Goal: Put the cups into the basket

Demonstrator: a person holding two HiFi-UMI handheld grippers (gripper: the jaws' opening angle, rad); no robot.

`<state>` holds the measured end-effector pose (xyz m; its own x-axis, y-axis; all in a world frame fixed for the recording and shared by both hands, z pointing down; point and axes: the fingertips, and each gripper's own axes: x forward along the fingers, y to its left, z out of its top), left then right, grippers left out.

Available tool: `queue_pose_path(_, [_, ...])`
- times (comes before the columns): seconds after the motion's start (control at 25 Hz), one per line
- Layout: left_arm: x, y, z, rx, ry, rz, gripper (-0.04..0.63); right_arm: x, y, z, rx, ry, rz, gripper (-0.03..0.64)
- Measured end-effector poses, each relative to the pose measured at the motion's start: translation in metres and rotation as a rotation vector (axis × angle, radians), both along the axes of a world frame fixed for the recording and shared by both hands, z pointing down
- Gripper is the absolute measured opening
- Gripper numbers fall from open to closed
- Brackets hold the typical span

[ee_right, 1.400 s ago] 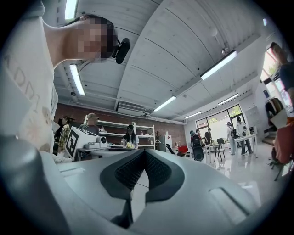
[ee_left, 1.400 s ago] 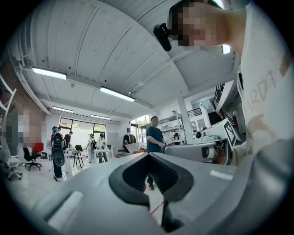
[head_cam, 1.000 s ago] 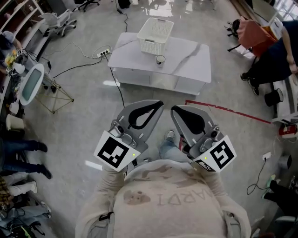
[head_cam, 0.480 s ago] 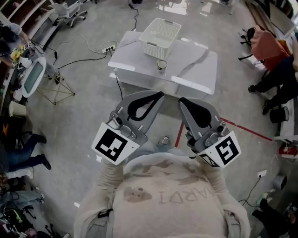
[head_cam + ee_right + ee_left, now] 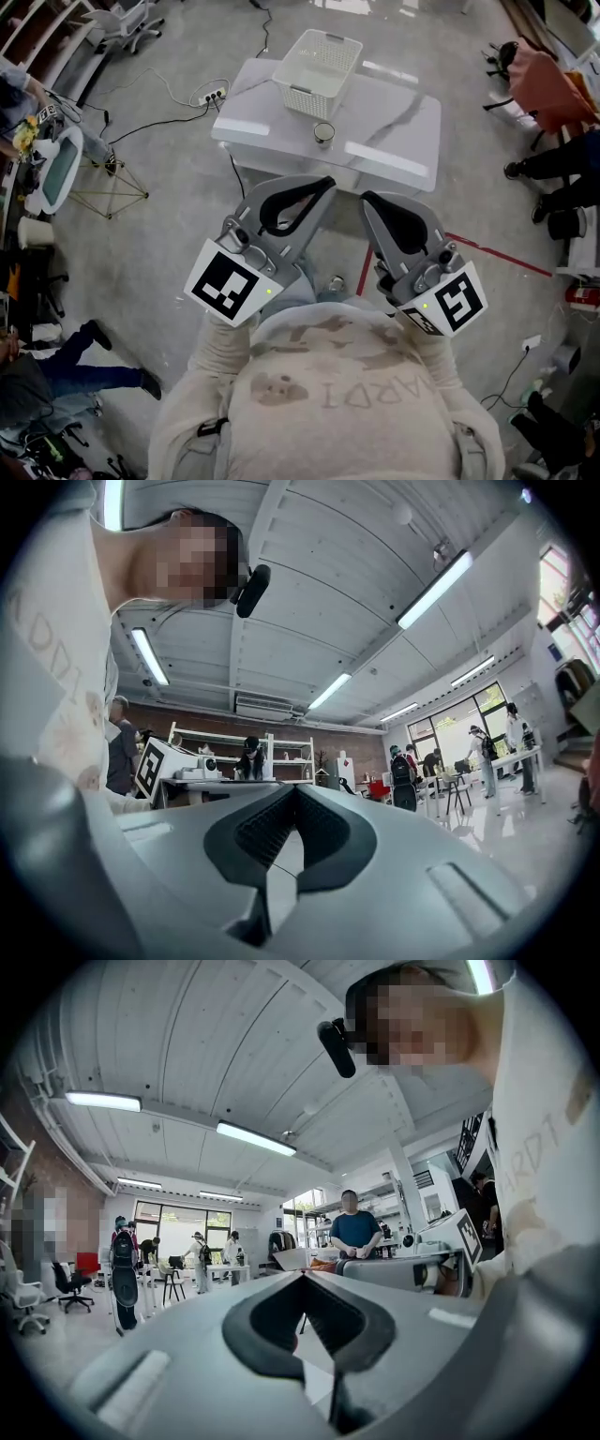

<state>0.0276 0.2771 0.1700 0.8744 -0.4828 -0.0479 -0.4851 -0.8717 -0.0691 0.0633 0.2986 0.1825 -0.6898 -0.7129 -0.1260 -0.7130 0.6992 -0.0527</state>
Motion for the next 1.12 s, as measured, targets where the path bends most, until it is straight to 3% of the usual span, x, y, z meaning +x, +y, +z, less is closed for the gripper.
queue_pose_path(0.36, [-0.024, -0.106, 0.008, -0.031, 0.001, 0.094, 0.0, -0.025, -0.104, 0.007, -0.03, 0.004, 0.093, 0.023])
queue_pose_path(0.8, [-0.065, -0.23, 0.005, 0.015, -0.033, 0.229, 0.0, -0.06, -0.231, 0.007, -0.026, 0.006, 0.261, 0.026])
queue_pose_path(1.12, [-0.061, -0.275, 0.024, -0.014, -0.026, 0.277, 0.0, -0.044, -0.284, 0.046, -0.139, 0.084, 0.332, 0.032])
